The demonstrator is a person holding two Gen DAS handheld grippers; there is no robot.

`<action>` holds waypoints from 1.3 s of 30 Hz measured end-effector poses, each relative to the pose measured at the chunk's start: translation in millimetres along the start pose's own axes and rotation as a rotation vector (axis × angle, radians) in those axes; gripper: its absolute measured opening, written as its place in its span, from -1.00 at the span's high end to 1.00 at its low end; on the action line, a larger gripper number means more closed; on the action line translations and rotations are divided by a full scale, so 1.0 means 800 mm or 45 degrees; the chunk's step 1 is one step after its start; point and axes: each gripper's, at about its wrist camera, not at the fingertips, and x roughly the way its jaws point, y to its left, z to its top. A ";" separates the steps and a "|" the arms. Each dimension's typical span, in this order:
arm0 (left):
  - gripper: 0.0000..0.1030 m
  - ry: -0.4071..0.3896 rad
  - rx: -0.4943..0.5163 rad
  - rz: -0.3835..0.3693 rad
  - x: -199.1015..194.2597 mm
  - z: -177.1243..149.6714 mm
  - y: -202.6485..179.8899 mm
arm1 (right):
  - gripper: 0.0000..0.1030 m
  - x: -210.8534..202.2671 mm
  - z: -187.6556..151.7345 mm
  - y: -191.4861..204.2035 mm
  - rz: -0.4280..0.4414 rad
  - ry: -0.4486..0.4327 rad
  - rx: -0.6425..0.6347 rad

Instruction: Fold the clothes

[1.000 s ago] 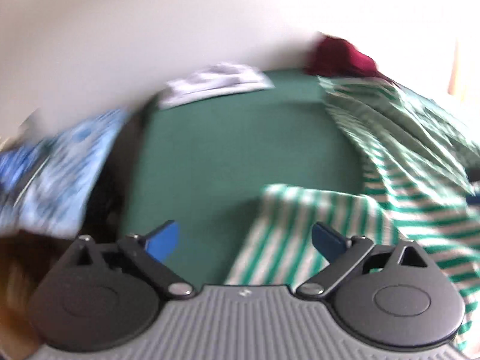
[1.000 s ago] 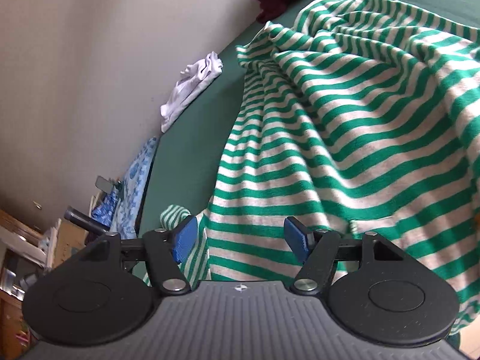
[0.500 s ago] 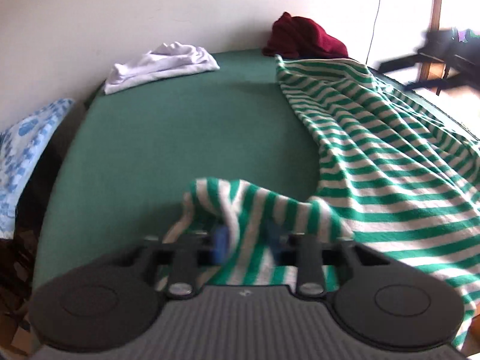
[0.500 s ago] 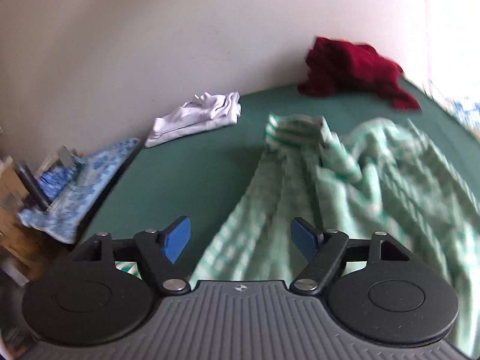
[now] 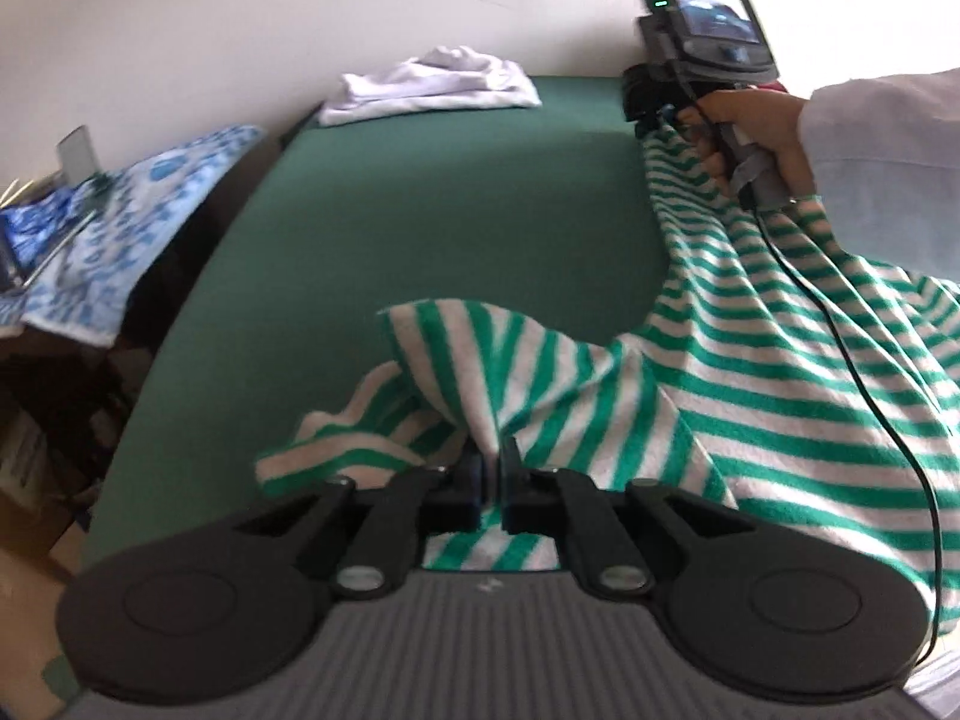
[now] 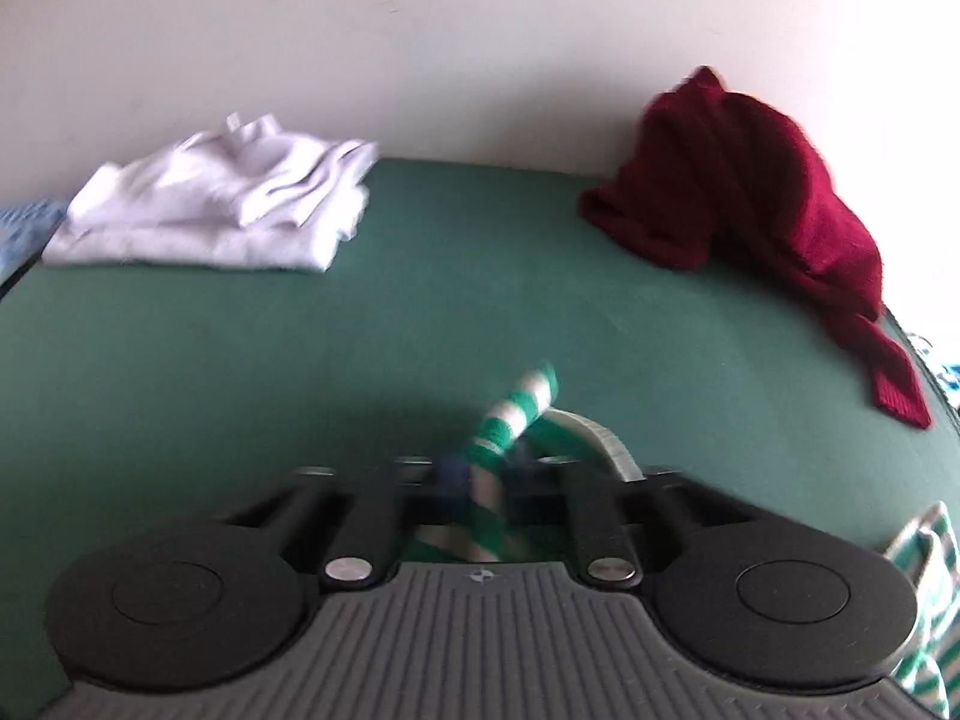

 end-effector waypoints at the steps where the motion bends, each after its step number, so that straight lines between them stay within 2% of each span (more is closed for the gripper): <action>1: 0.92 -0.018 -0.019 0.021 -0.006 0.004 0.010 | 0.83 -0.003 0.005 -0.001 0.049 -0.012 0.045; 2: 0.93 -0.039 -0.033 0.046 -0.014 0.009 0.022 | 0.83 -0.009 0.010 0.003 0.100 -0.031 0.073; 6: 0.92 -0.121 -0.090 0.147 -0.044 0.027 0.068 | 0.83 -0.061 0.051 0.067 0.323 -0.180 0.007; 11: 0.92 -0.225 -0.161 0.272 -0.081 0.050 0.126 | 0.87 -0.081 0.093 0.141 0.523 -0.262 0.078; 12: 0.92 -0.224 -0.163 0.304 -0.087 0.050 0.134 | 0.87 -0.079 0.098 0.157 0.544 -0.281 0.072; 13: 0.91 -0.204 -0.162 0.335 -0.088 0.047 0.141 | 1.00 -0.071 0.101 0.172 0.537 -0.297 0.051; 15: 0.90 -0.140 -0.157 0.385 -0.076 0.039 0.151 | 1.00 -0.053 0.098 0.202 0.490 -0.309 -0.010; 17: 0.90 -0.067 -0.124 0.443 -0.059 0.029 0.153 | 0.92 -0.029 0.090 0.223 0.447 -0.250 -0.058; 19: 0.90 -0.024 -0.090 0.455 -0.051 0.016 0.149 | 0.84 -0.021 0.082 0.219 0.470 -0.174 -0.001; 21: 0.90 -0.011 -0.071 0.428 -0.051 0.004 0.148 | 0.59 -0.034 0.077 0.183 0.604 -0.167 0.140; 22: 0.90 -0.005 -0.064 0.415 -0.051 -0.002 0.149 | 0.20 -0.044 0.073 0.161 0.643 -0.151 0.198; 23: 0.90 0.006 -0.063 0.406 -0.051 -0.007 0.151 | -0.02 -0.055 0.068 0.137 0.670 -0.135 0.246; 26: 0.87 0.046 -0.071 0.387 -0.054 -0.026 0.162 | -0.04 -0.101 0.037 0.053 0.655 -0.091 0.317; 28: 0.82 0.067 -0.077 0.394 -0.054 -0.032 0.179 | -0.10 -0.134 0.001 -0.010 0.562 -0.053 0.316; 29: 0.91 0.068 -0.084 0.427 -0.057 -0.031 0.190 | -0.15 -0.154 -0.020 -0.041 0.492 -0.038 0.313; 31: 0.99 0.062 -0.101 0.520 -0.064 -0.026 0.213 | -0.20 -0.200 -0.069 -0.102 0.310 -0.026 0.312; 32: 0.98 0.057 -0.137 0.526 -0.068 -0.019 0.231 | -0.22 -0.224 -0.094 -0.132 0.221 -0.019 0.324; 35: 0.94 0.046 -0.255 0.379 -0.076 -0.002 0.272 | -0.23 -0.291 -0.177 -0.212 -0.015 0.013 0.496; 37: 0.89 0.030 -0.208 0.302 -0.072 0.012 0.267 | -0.25 -0.332 -0.227 -0.252 -0.129 0.023 0.688; 38: 0.82 0.016 -0.155 0.268 -0.067 0.019 0.254 | -0.27 -0.353 -0.251 -0.270 -0.178 0.028 0.788; 39: 0.55 0.006 -0.102 0.231 -0.062 0.025 0.236 | -0.27 -0.371 -0.273 -0.284 -0.216 0.034 0.875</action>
